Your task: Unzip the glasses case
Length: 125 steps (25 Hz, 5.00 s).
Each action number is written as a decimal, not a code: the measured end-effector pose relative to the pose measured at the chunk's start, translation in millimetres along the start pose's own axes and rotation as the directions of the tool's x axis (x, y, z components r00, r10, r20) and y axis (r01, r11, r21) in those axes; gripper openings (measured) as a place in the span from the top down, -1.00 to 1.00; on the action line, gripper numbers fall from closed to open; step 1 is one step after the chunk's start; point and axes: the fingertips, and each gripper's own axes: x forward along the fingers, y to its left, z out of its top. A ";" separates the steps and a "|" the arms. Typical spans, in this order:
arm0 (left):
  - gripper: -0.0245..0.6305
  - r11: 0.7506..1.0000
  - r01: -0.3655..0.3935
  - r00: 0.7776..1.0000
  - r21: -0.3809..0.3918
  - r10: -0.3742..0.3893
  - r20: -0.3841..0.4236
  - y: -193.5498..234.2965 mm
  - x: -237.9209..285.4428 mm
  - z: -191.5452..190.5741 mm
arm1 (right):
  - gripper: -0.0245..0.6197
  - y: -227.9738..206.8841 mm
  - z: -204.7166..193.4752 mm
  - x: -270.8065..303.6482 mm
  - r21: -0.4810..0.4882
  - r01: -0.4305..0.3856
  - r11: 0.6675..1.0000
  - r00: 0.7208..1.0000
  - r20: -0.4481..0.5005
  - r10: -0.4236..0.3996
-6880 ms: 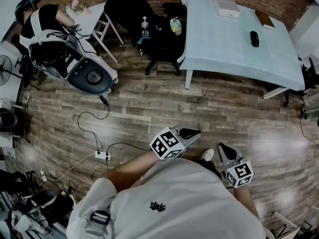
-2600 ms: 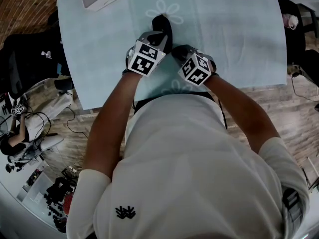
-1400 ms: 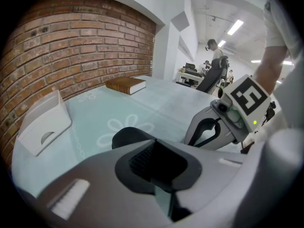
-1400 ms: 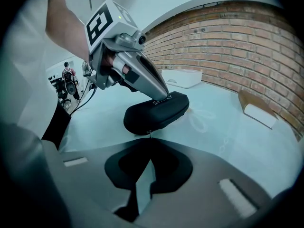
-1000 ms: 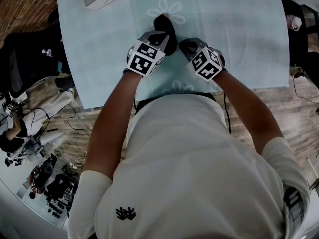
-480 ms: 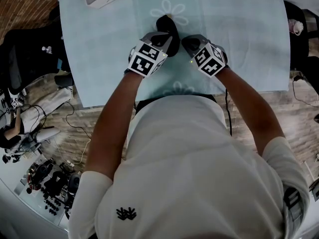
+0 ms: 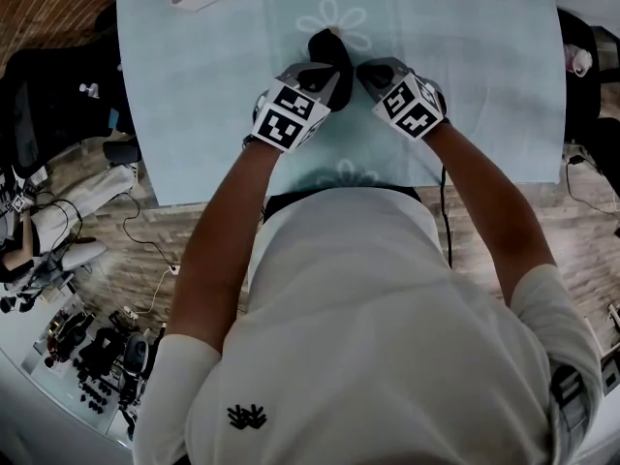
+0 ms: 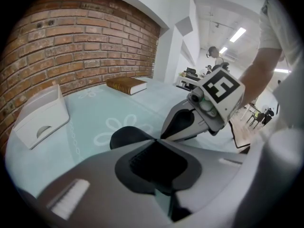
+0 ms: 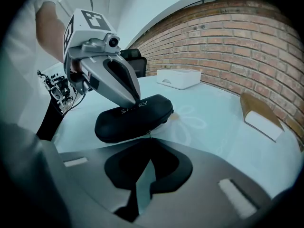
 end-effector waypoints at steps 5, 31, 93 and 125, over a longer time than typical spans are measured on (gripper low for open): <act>0.76 0.999 0.015 1.000 -0.028 -0.015 0.011 -3.8 -3.6 5.6 | 0.92 -11.2 5.9 5.3 -0.014 -0.005 1.000 1.000 0.000 0.005; 0.77 0.994 0.060 0.997 -0.087 -0.056 0.048 -1.9 -3.5 4.7 | 0.92 -51.3 34.8 37.4 -0.152 -0.117 0.981 0.993 -0.028 0.114; 0.76 0.950 -0.188 0.964 -0.248 0.226 0.137 28.6 -90.7 -19.4 | 0.92 -17.8 -4.4 -58.1 0.038 -0.048 0.998 0.998 0.045 0.046; 0.76 0.944 0.113 0.904 -0.309 0.032 0.427 -105.3 -345.5 -162.1 | 0.92 302.9 44.1 -165.9 0.251 0.262 0.932 0.937 0.163 -0.308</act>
